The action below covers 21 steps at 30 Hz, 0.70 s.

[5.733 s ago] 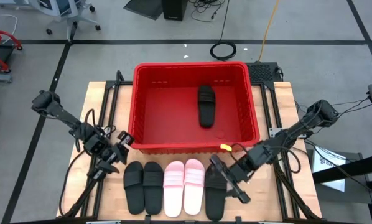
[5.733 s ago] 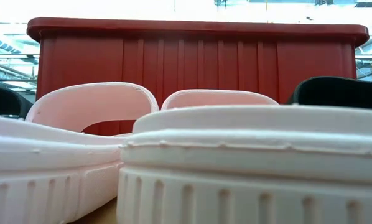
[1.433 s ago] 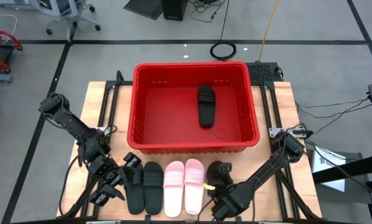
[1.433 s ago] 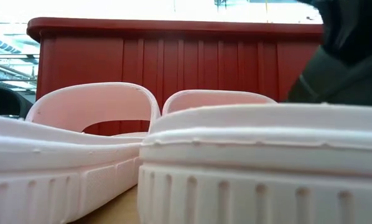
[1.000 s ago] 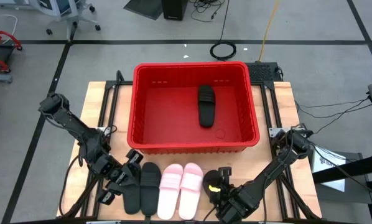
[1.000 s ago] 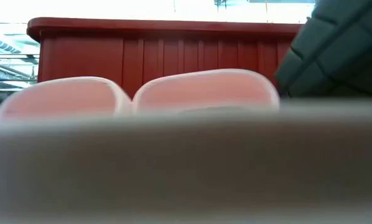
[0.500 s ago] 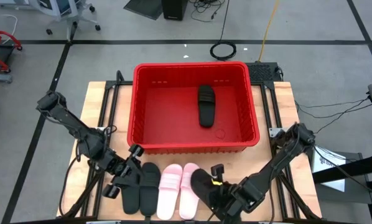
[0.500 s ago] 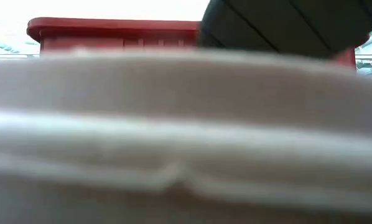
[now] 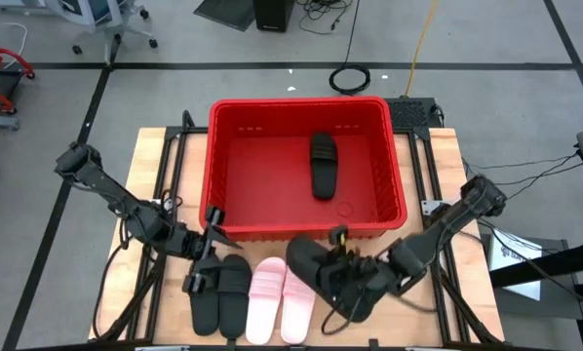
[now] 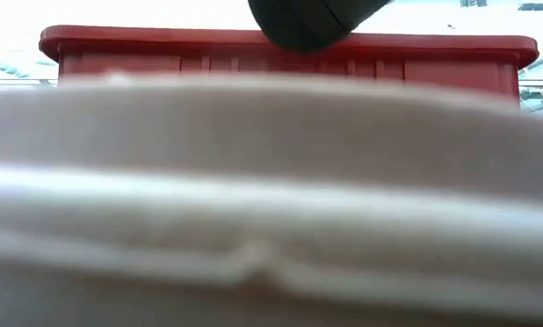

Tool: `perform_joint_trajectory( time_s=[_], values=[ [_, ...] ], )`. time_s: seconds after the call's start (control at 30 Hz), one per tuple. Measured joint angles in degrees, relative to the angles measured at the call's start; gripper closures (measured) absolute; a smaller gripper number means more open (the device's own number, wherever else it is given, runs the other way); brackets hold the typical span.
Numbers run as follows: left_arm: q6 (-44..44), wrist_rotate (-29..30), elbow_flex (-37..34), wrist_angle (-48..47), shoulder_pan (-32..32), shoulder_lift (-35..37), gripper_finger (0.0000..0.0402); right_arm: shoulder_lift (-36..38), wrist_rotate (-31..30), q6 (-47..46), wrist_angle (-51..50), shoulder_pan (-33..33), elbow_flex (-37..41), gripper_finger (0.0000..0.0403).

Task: Pick and place slides into bin
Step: Put the black slide into the red bin

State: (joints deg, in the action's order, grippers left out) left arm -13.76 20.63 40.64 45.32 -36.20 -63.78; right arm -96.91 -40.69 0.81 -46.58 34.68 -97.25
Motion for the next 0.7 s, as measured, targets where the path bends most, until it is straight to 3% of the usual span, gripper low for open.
perform_joint_trajectory(
  time_s=[0.3,0.7],
  values=[
    [2.0,0.8,0.0,-11.5,10.1,6.2,0.0254,7.0,3.2,7.9,0.6,-8.6,0.0,0.0399],
    [3.3,-5.5,0.0,-16.0,21.7,10.5,0.0254,8.6,3.4,20.9,2.6,-19.4,-0.1,0.0399]
  ],
)
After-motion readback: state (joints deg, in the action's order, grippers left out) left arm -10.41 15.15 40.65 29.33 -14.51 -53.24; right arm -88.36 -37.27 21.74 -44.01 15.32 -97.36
